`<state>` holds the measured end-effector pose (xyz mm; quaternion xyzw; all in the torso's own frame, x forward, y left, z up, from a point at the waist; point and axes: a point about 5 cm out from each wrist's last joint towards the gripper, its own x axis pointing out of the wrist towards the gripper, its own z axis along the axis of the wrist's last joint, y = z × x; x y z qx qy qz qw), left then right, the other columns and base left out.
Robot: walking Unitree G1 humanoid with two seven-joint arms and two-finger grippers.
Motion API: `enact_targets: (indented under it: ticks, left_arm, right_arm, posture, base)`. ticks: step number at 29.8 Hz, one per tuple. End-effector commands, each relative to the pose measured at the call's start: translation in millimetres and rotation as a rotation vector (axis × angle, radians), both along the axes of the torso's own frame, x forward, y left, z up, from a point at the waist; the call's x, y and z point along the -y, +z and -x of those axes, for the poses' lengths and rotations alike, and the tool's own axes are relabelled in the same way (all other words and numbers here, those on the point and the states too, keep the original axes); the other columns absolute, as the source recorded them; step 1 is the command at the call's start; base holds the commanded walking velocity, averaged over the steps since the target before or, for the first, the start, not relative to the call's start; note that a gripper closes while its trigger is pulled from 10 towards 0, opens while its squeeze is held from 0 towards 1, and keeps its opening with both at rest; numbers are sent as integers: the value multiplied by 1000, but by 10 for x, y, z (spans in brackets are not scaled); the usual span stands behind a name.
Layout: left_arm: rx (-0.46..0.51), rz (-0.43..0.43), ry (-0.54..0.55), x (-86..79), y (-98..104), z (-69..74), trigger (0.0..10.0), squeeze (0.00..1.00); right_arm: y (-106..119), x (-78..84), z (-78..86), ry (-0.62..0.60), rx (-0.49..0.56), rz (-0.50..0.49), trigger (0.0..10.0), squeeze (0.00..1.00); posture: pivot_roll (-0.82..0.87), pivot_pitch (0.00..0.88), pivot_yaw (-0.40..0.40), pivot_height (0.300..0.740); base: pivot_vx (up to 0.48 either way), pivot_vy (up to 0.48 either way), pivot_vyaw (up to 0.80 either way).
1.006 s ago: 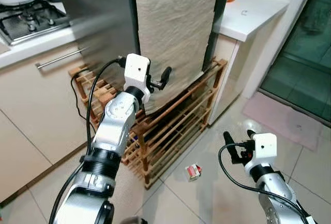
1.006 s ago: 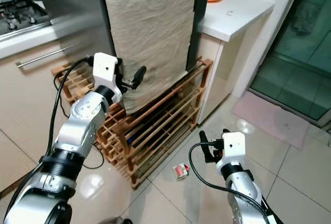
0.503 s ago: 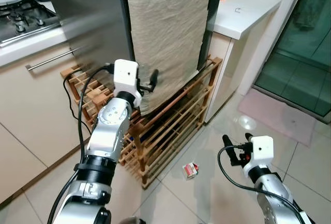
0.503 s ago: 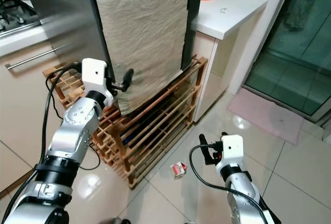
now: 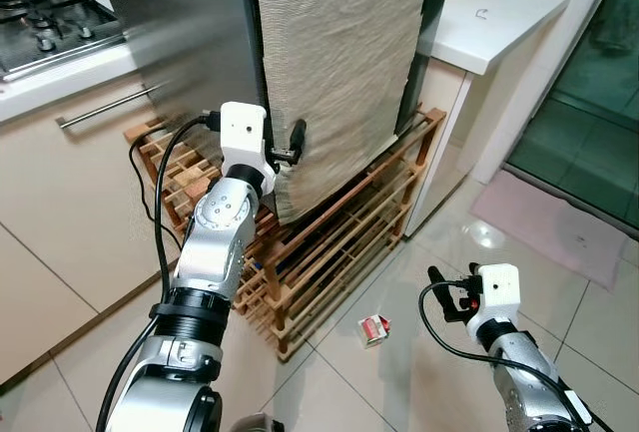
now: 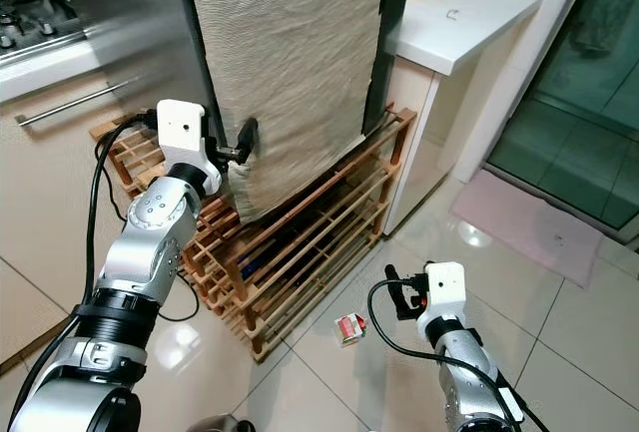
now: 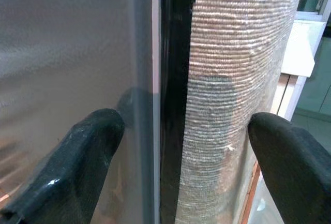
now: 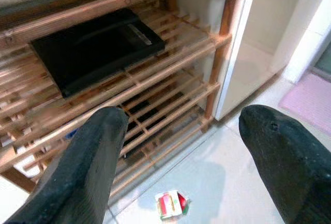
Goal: Restocking fridge
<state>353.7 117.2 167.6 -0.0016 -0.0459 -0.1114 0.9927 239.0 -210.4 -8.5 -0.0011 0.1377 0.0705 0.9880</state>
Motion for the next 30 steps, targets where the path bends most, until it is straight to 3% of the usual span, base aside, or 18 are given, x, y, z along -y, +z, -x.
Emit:
enact_targets:
  ticks: [1,16,27,30]
  left_arm:
    - [30,10,-22,47,122,-21,10000,0]
    - [17,70,-106,229,172,140,10000,0]
    - [-19,44,-131,275,55,223,10000,0]
    - [-26,28,-184,383,37,217,10000,0]
  right_arm:
    - [-37,98,32,-27,-22,11,10000,0]
    - [-301,168,237,-64,-191,30,10000,0]
    - [-318,175,222,-67,-224,40,10000,0]
    - [-332,175,229,-66,-241,44,10000,0]
  posture:
    - [30,0,10,740]
    - [37,0,15,740]
    - [45,1,11,740]
    - [46,0,10,740]
  base:
    - [0,0,0]
    - [0,0,0]
    - [0,0,0]
    - [0,0,0]
